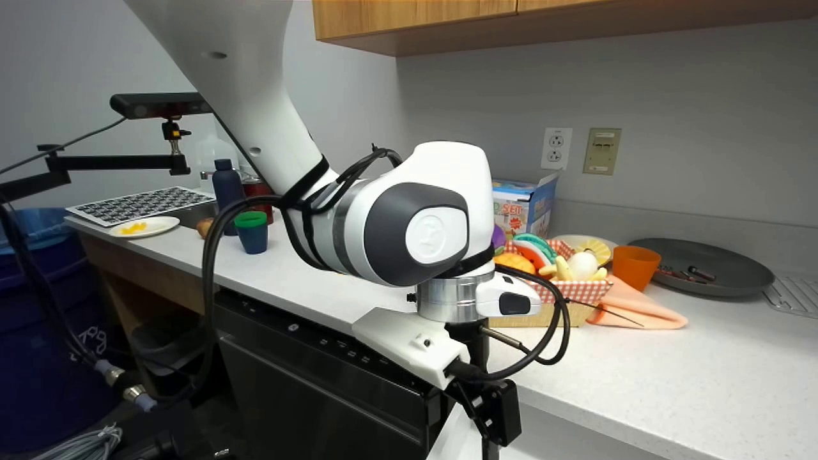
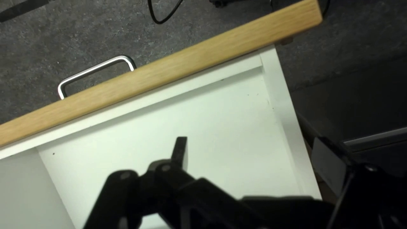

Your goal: Open the top drawer of the bottom cabinet.

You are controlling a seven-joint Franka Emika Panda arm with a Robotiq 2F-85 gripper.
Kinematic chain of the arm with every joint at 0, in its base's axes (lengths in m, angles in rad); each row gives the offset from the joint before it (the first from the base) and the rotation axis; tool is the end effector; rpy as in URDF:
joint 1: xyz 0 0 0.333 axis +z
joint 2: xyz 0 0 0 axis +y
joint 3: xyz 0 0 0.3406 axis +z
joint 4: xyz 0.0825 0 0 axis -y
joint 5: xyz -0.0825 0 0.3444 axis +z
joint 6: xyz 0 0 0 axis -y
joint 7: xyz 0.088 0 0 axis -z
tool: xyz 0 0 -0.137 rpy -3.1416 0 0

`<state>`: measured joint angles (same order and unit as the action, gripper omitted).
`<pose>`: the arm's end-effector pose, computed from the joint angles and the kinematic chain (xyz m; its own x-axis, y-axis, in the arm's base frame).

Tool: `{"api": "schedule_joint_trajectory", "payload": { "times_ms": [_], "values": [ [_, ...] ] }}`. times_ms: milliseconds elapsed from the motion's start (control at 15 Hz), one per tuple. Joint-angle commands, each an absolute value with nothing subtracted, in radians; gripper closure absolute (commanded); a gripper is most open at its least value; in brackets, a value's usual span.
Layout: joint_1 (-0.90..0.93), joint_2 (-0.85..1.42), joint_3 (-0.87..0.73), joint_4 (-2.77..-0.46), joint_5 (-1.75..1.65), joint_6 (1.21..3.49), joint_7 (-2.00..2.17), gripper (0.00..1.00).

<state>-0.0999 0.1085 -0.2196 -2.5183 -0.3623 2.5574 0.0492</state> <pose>0.4161 -0.1396 0.2620 0.9936 -0.0670 -0.0907 -0.0476 -0.9782 0.2020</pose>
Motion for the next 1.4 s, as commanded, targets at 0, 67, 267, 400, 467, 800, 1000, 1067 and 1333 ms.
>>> {"api": "schedule_joint_trajectory", "payload": {
  "times_ms": [0,67,267,400,467,800,1000,1067,1333],
  "values": [
    [-0.113,0.109,-0.21,-2.512,-0.377,2.554,0.056,0.0],
    [-0.119,0.112,-0.217,-2.505,-0.39,2.558,0.048,0.0],
    [-0.144,0.155,-0.231,-2.468,-0.387,2.575,-0.001,0.0],
    [-0.161,0.187,-0.236,-2.443,-0.378,2.579,-0.036,0.0],
    [-0.17,0.208,-0.24,-2.428,-0.381,2.583,-0.045,0.0],
    [-0.202,0.295,-0.26,-2.373,-0.372,2.601,-0.1,0.0],
    [-0.212,0.328,-0.273,-2.355,-0.367,2.581,-0.099,0.0],
    [-0.215,0.337,-0.278,-2.352,-0.367,2.574,-0.098,0.0],
    [-0.24,0.367,-0.281,-2.347,-0.34,2.555,-0.131,0.0]
  ]
}}
